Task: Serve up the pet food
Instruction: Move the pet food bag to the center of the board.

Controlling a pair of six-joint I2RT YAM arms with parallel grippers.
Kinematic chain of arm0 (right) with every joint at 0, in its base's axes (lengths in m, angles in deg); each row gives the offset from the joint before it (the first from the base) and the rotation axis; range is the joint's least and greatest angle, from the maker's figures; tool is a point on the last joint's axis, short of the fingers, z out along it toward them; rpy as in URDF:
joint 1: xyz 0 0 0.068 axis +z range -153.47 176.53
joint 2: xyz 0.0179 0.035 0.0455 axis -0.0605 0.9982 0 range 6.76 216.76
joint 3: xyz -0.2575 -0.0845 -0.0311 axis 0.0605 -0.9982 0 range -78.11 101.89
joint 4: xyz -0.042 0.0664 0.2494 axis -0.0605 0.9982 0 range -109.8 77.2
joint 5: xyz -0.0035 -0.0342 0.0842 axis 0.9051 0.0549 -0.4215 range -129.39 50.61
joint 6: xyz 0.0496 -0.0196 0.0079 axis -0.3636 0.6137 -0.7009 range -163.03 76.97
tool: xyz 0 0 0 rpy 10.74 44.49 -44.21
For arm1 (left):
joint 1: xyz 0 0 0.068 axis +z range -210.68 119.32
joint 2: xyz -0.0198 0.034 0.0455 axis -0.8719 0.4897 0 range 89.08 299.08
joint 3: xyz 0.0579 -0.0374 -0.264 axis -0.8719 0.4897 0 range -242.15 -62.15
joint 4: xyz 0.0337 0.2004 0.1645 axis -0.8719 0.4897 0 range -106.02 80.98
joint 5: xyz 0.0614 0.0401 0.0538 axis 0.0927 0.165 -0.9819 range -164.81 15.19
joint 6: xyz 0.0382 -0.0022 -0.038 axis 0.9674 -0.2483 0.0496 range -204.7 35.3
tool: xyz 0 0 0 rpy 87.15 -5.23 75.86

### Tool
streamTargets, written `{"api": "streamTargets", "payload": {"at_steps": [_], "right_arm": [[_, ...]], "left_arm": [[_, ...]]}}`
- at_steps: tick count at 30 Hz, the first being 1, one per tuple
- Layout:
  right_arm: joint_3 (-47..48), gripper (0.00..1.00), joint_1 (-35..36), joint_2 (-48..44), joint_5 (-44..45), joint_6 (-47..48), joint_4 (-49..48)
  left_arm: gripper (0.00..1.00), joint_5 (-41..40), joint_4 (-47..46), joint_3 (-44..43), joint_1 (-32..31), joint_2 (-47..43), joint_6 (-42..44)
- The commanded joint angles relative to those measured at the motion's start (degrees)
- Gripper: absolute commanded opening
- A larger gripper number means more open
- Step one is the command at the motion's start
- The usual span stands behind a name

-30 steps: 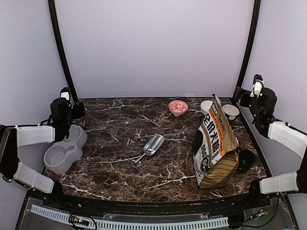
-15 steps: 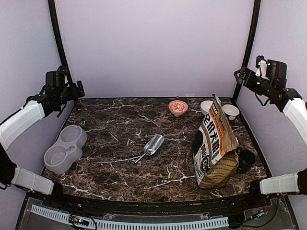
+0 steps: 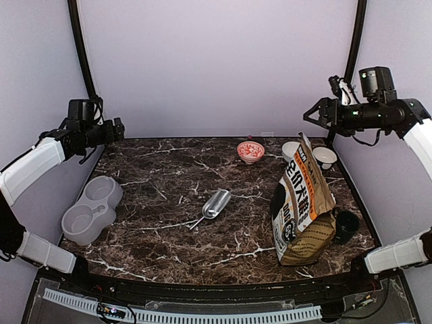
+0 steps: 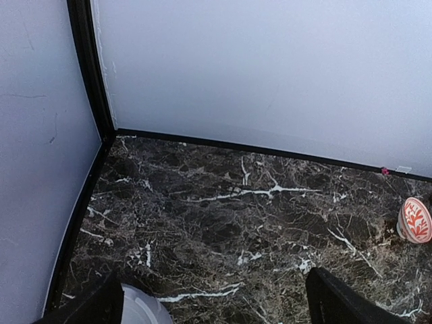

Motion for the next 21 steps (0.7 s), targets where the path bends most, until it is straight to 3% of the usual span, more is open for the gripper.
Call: {"api": "streamTargets", "payload": {"at_steps": [1,9,17,21], "right_arm": [[2.48,0.83,4.87,1.58,0.24,2.23,10.39],[4.52,0.76,10.65,3.03,5.0,2.12,17.69],[5.38,0.63,14.96,5.92,8.73,0.64,20.76],[6.05,0.46,15.86,6.55,11.02,-0.35,20.81]], "left_arm": [[0.96,0.83,1.35,1.21,-0.12,-0.9,3.53],[0.92,2.17,1.46,1.22,-0.06,-1.21,5.25],[0.9,2.91,2.43,0.61,-0.18,-1.86,6.06],[0.9,3.56,2.39,0.76,-0.18,-3.13,6.55]]}}
